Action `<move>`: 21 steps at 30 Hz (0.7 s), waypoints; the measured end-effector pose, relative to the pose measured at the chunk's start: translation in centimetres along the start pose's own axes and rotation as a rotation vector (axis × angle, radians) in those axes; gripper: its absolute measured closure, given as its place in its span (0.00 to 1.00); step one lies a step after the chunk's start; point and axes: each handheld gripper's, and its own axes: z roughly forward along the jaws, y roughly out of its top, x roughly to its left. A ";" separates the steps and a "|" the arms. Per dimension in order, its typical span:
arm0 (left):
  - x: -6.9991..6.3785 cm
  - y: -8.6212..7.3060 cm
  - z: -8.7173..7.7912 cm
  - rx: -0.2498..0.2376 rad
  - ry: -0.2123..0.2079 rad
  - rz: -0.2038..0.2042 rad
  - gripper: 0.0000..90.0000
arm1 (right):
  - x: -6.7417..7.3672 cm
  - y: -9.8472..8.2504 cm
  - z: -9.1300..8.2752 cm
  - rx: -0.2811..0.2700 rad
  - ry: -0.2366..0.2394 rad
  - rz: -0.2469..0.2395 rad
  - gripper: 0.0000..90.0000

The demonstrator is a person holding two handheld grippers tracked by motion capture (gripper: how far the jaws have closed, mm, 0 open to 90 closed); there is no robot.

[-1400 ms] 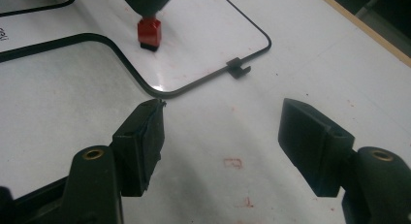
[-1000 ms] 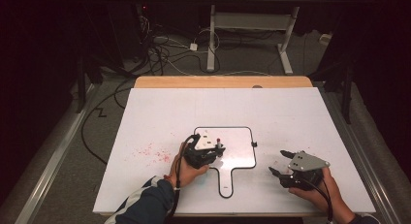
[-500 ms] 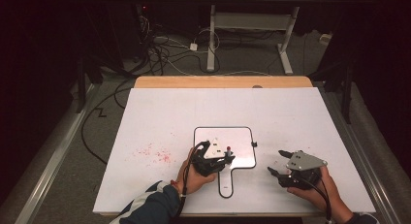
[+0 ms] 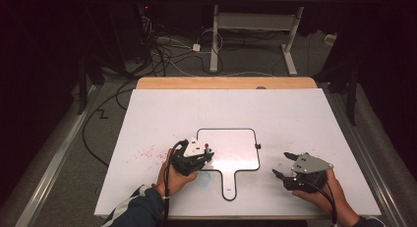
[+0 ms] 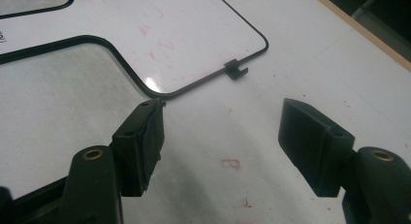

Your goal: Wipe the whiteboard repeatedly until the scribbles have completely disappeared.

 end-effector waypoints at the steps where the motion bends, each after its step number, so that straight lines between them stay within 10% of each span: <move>1: -0.1 0.0 0.1 -0.004 -0.002 -0.004 0.88 | 0.0 0.0 0.0 0.000 0.001 0.000 0.38; 9: -2.6 1.5 2.2 -0.030 -0.093 0.053 0.88 | 0.1 0.1 0.3 0.009 0.009 -0.006 0.38; 21: -3.8 4.9 6.2 -0.015 -0.100 0.096 0.88 | -0.1 -0.2 0.3 0.018 0.005 -0.004 0.38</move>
